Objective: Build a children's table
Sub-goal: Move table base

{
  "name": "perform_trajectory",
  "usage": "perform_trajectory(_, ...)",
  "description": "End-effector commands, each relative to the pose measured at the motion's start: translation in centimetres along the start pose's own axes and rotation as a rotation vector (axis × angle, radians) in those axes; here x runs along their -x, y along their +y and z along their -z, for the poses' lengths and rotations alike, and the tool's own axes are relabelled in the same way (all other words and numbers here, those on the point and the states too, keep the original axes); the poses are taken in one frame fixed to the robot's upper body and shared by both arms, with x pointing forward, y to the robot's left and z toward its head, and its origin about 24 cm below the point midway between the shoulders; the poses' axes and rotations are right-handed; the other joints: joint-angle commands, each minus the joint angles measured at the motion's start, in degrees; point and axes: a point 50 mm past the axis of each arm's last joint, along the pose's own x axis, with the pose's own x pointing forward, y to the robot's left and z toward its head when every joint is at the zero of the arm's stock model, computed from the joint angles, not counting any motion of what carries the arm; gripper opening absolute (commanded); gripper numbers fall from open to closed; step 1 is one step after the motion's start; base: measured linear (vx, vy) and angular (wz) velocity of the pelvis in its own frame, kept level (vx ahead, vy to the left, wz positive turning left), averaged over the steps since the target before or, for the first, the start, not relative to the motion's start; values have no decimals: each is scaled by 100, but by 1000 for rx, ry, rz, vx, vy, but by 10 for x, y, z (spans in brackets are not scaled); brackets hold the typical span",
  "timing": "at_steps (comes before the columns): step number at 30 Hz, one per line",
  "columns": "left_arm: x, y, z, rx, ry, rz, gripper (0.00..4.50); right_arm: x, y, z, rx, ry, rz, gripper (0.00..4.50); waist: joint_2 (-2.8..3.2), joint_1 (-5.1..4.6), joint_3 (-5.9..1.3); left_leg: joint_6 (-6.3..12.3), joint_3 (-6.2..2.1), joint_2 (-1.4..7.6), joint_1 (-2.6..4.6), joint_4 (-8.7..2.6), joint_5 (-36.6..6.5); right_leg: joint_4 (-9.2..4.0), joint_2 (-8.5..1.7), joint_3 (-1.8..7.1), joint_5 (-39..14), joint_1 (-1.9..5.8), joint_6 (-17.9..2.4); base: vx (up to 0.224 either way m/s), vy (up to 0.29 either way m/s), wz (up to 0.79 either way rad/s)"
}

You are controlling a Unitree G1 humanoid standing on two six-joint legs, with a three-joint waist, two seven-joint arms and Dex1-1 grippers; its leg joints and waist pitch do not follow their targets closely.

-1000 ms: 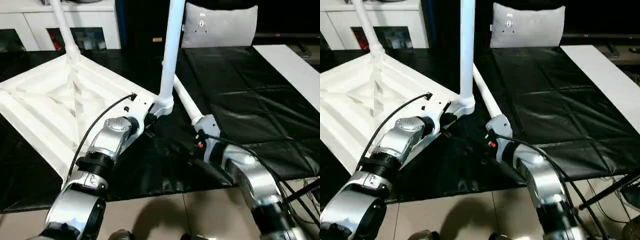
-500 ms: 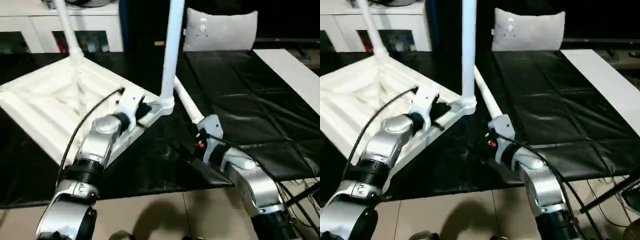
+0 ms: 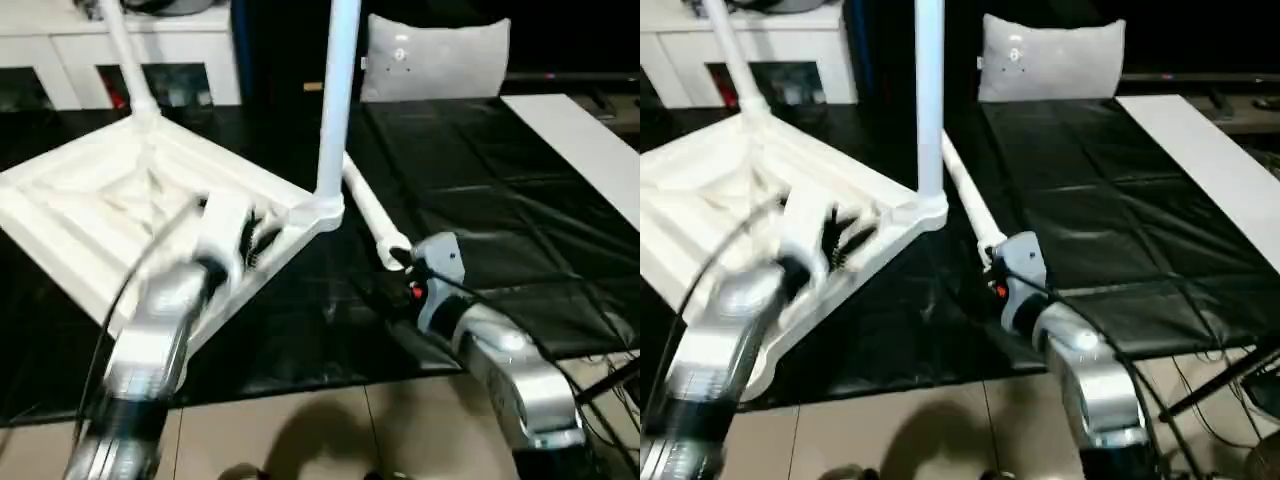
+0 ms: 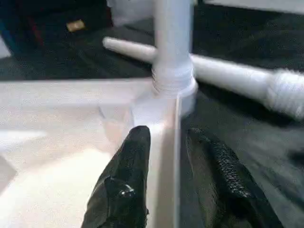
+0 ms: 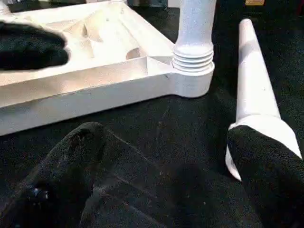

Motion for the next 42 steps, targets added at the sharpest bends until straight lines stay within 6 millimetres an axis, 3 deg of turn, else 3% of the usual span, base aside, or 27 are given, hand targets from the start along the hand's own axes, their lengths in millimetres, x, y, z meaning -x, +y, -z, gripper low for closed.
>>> perform_trajectory(1, 10, 20, -10, -82, 32, -98, 168, 0, 5, -3, 19, -10, -24, 450, 36, -35, -330, -32, -113, 191, 135, -425, -2339, -528, -320, 260, -3129, 223, -224, 0, 0, 0)
perform_trajectory(2, 14, 30, -11, -91, 64, -141, 168, 0, 7, -3, 22, -7, -41, 450, 17, -45, -318, -38, -110, 179, 145, -423, -2397, -550, -308, 250, -3250, 210, -157, 0, 0, 0)
perform_trajectory(6, 29, 51, -9, -216, 204, -148, 168, 0, 10, -3, 63, 24, -84, 450, 58, -93, -279, -115, -162, 145, 224, -412, -2779, -636, -300, 188, -3792, 174, 99, 0, 0, 0)
perform_trajectory(9, 46, 63, -7, -295, 335, -117, 168, 1, 9, -2, 79, 42, -92, 450, 102, -146, -281, -176, -199, 166, 244, -440, -2985, -607, -299, 203, -3665, 168, 9, 0, 0, 0)
perform_trajectory(10, 60, 75, -9, -320, 426, -130, 168, 2, 9, -2, 85, 47, -102, 450, 106, -182, -276, -193, -214, 173, 229, -458, -3107, -588, -299, 207, -3643, 176, -41, 0, 0, 0)
perform_trajectory(11, 60, 75, -9, -320, 426, -130, 168, 2, 9, -2, 85, 47, -102, 450, 107, -193, -280, -207, -219, 177, 231, -458, -3144, -579, -303, 212, -3613, 177, -68, 0, 0, 0)
perform_trajectory(13, 78, 93, -15, -395, 536, -183, 168, 3, 9, -2, 98, 55, -119, 450, 123, -207, -276, -220, -225, 168, 252, -450, -3256, -560, -309, 234, -3586, 150, -142, 0, 0, 0)
perform_trajectory(17, 105, 109, -17, -446, 710, -218, 168, 3, 11, -3, 114, 63, -159, 450, 108, -235, -246, -194, -222, 149, 246, -434, -3225, -579, -329, 231, -3779, 139, -146, 0, 0, 0)
perform_trajectory(20, 117, 111, -12, -465, 805, -203, 168, 3, 11, -3, 118, 65, -165, 450, 128, -235, -249, -210, -227, 161, 303, -415, -3296, -609, -333, 226, -3844, 100, -162, 0, 0, 0)
perform_trajectory(23, 130, 106, -1, -459, 927, -129, 168, 2, 11, -3, 121, 68, -170, 450, 109, -255, -236, -212, -243, 176, 256, -453, -3408, -580, -328, 233, -3822, 125, -174, 0, 0, 0)
perform_trajectory(24, 133, 102, 5, -448, 964, -84, 168, 1, 11, -3, 122, 68, -171, 450, 113, -259, -233, -221, -247, 176, 270, -448, -3467, -584, -338, 235, -3873, 112, -168, 0, 0, 0)
perform_trajectory(28, 137, 84, 18, -394, 1020, 53, 168, -2, 11, -3, 128, 70, -177, 450, 120, -268, -220, -227, -249, 176, 295, -438, -3525, -612, -341, 222, -3962, 98, -169, 0, 0, 0)
perform_trajectory(32, 137, 84, 18, -394, 1020, 53, 168, -2, 11, -3, 128, 70, -177, 450, 107, -290, -207, -241, -253, 159, 303, -423, -3589, -644, -330, 185, -4082, 99, -102, 0, 0, 0)
perform_trajectory(35, 137, 84, 18, -394, 1020, 53, 168, -2, 11, -3, 128, 70, -177, 450, 116, -350, -159, -230, -268, 132, 378, -372, -3847, -783, -286, 29, -4450, 68, 80, 0, 0, 0)
perform_trajectory(36, 137, 83, 19, -391, 1023, 58, 168, -2, 11, -3, 129, 70, -177, 450, 146, -399, -125, -235, -301, 156, 399, -409, -4111, -813, -233, -88, -4436, 110, 148, 0, 0, 0)
perform_trajectory(37, 132, 72, 31, -355, 1004, 117, 168, -8, 12, -3, 135, 71, -183, 450, 222, -426, -86, -296, -358, 299, 297, -657, -4717, -597, -116, -193, -3890, 321, 70, -69, 11, -5)
perform_trajectory(38, 124, 64, 39, -326, 958, 147, 168, -11, 13, -3, 137, 71, -187, 450, 300, -165, -131, -401, -348, 513, -166, -1143, -5259, 568, -92, 67, -2142, 734, -303, 0, 0, 0)
perform_trajectory(39, 124, 64, 39, -326, 958, 147, 168, -11, 13, -3, 137, 71, -187, 450, 233, -113, -96, -338, -236, 509, -185, -1228, -5360, 712, -29, 177, -1657, 645, -282, 0, 0, 0)
perform_trajectory(40, 112, 55, 48, -281, 890, 157, 168, -13, 14, -4, 138, 71, -190, 450, 39, -56, -150, -428, -77, 274, 177, -968, -4731, 456, -127, 481, -2723, 303, -256, 0, 0, 0)
perform_trajectory(41, 110, 54, 49, -276, 881, 157, 168, -13, 14, -4, 138, 71, -191, 450, -191, -171, -156, -422, -149, 44, 363, -417, -3870, -263, -398, 515, -4447, 31, -110, 47, -68, 8)
perform_trajectory(42, 102, 49, 52, -242, 844, 161, 168, -13, 15, -3, 137, 72, -191, 450, -175, -67, -90, -206, -210, -144, 659, 530, -2172, -930, -861, 665, -6645, -374, 59, 38, -63, -12)
